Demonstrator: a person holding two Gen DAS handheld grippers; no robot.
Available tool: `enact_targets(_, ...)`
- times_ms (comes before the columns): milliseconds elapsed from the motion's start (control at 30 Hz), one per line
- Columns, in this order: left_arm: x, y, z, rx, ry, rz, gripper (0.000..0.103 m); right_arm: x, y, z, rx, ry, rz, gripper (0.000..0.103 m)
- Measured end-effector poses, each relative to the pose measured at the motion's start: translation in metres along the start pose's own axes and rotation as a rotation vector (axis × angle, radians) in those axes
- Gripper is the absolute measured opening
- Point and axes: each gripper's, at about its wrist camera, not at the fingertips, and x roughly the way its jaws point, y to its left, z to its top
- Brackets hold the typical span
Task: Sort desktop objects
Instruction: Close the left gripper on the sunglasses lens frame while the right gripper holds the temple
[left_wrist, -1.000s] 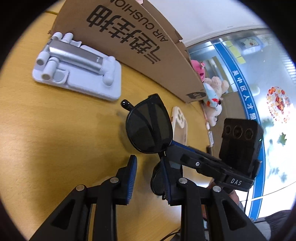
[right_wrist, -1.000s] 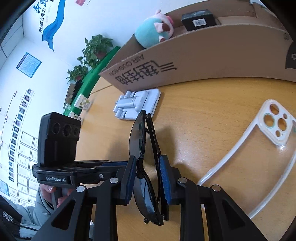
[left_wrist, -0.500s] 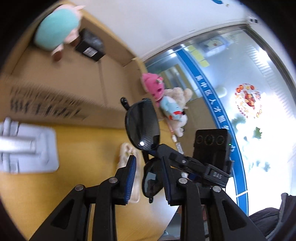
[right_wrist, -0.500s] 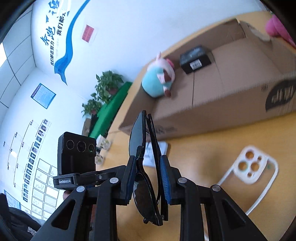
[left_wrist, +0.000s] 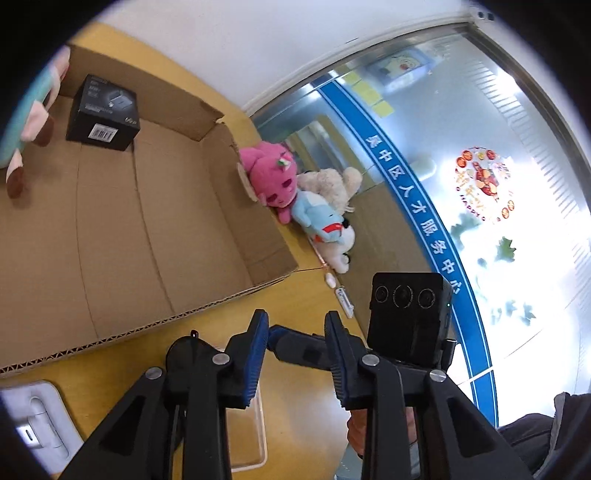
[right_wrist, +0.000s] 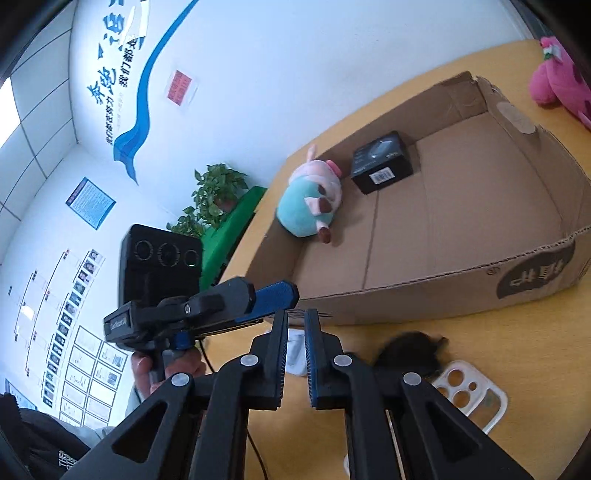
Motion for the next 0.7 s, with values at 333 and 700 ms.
enact_targets(333,-0.022,0.011,-0.041,0.040,0.136,0.242,0.032,-0.003,-0.056,-0.014,0.088,0.123,-0.098,0.080)
enact_targets(700,-0.010,0.028,-0.094,0.102,0.274,0.422,0.033,0.058,-0.038,-0.036,0.099,0.241,-0.081,0.080)
